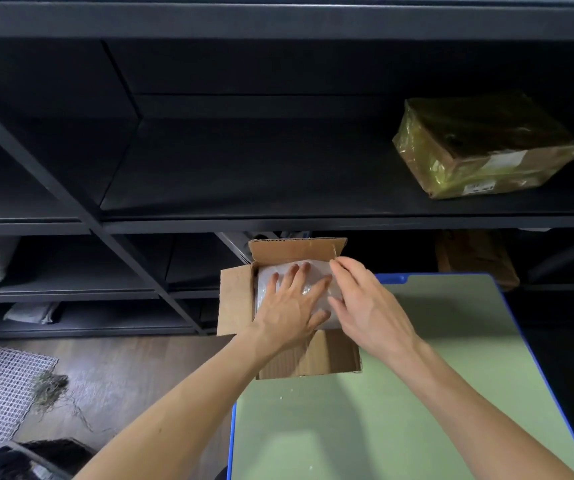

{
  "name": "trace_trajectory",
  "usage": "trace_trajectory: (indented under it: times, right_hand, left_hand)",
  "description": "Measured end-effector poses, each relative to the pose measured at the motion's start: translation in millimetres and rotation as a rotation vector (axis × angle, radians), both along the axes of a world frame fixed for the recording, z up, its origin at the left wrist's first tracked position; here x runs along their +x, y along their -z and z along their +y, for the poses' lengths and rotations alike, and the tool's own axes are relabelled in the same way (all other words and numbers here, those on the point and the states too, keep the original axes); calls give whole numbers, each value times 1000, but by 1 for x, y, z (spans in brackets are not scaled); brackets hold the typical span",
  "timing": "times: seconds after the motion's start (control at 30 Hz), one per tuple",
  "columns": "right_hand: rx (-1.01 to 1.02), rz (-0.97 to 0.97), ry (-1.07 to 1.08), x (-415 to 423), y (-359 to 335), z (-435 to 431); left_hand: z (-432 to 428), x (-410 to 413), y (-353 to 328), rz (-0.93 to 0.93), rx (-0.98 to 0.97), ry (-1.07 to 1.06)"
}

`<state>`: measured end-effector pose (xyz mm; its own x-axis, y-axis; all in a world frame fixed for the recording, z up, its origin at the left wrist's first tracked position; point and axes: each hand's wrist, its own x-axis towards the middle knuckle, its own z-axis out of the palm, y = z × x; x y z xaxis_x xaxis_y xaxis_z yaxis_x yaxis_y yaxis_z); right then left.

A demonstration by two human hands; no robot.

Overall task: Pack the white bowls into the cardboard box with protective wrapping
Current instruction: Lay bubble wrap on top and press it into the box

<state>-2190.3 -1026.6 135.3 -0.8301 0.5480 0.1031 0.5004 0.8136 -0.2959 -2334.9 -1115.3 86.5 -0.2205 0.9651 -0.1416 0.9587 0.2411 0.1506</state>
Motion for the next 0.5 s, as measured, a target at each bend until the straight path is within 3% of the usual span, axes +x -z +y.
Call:
trace_trajectory:
  times: [0.3, 0.5]
  right_hand:
    - [50, -103, -75, -18, 27, -17]
    - [111, -137, -86, -25, 35, -15]
  left_hand:
    - [-35, -27, -5, 50, 208, -125]
    - [-62, -48, -3, -44, 134, -546]
